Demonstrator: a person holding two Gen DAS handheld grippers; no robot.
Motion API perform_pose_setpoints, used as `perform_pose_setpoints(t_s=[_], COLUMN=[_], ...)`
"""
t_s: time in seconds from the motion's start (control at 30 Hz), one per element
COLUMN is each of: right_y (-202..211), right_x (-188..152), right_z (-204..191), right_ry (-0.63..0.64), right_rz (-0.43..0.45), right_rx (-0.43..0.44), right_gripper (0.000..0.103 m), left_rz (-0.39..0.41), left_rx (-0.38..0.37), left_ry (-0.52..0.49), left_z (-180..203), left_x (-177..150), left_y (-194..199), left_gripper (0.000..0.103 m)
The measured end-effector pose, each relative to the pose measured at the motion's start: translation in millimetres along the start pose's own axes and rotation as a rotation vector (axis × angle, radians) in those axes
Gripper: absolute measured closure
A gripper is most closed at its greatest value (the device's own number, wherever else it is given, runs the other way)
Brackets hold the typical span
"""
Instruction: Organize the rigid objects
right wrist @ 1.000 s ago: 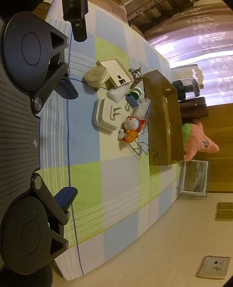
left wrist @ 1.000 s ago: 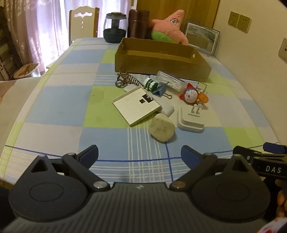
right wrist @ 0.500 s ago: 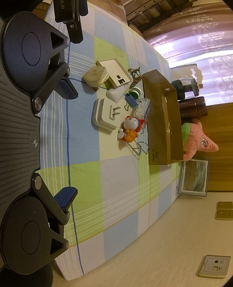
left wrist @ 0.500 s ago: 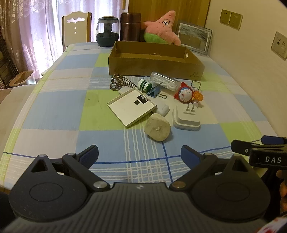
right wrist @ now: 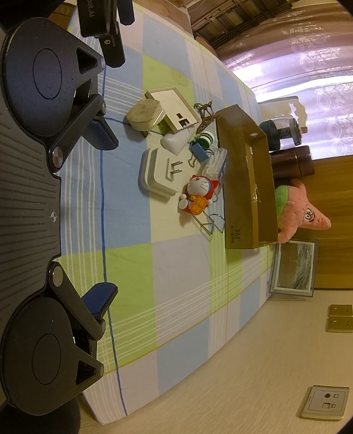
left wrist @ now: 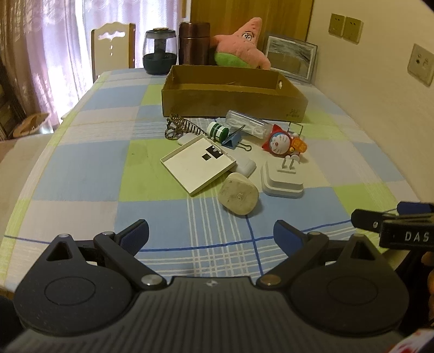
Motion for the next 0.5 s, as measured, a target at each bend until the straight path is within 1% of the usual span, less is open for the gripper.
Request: perform_pose_setpoints(t_s=[0.33, 0.5], right_y=[0.5, 0.0], right_x=[0.7, 1.0], right_z=[2.4, 3.6], right_ry=[-0.005, -0.006], right_rz=[0.003, 0.004], right_rx=[-0.004, -0.007], right_gripper=[0.002, 0.002], left_rz=[0.004, 0.000], left_rx=[0.003, -0.012], left_ry=[-0.006, -0.001], left_z=[-2.5, -2.6], left_x=[-1.1, -1.6], left_y=[-0.5, -1.8], left_gripper=[0.006, 0.006])
Point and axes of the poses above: each gripper's, at about its wrist camera, not at the fingertips, and y roughly against the way its jaws point, z to its right, x to its top, the point moved 3 cm from there along -y, roughly the way its jaws point, and after that the axes turned 14 degrees about -x, right-handed, at the moved point
